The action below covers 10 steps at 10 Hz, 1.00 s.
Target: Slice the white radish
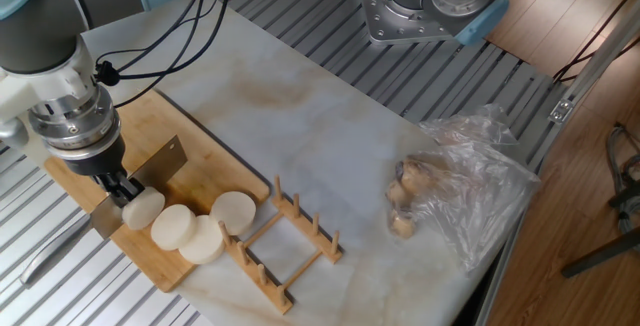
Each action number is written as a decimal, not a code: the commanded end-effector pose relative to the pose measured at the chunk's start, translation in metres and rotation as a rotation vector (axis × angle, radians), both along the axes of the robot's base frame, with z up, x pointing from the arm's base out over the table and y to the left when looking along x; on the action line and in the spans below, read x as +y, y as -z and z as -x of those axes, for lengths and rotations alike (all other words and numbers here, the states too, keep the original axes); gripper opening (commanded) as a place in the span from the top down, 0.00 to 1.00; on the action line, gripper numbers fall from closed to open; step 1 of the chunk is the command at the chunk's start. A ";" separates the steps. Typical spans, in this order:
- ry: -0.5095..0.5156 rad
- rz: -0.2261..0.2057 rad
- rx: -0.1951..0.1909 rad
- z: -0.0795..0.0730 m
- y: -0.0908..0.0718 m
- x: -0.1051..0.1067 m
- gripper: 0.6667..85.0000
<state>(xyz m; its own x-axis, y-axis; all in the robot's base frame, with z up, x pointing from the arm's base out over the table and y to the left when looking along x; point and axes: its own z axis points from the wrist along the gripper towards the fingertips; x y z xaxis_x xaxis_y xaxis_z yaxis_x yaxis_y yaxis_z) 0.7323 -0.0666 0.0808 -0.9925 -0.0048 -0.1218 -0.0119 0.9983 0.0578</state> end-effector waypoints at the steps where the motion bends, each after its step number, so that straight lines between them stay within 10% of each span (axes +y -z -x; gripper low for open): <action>1: 0.007 -0.009 -0.008 -0.002 0.000 0.001 0.99; 10: 0.014 0.001 -0.018 -0.004 0.003 0.001 0.99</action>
<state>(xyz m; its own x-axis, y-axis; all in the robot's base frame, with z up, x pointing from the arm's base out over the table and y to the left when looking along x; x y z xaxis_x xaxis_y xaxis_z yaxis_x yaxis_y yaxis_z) 0.7343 -0.0668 0.0769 -0.9911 0.0008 -0.1332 -0.0056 0.9989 0.0475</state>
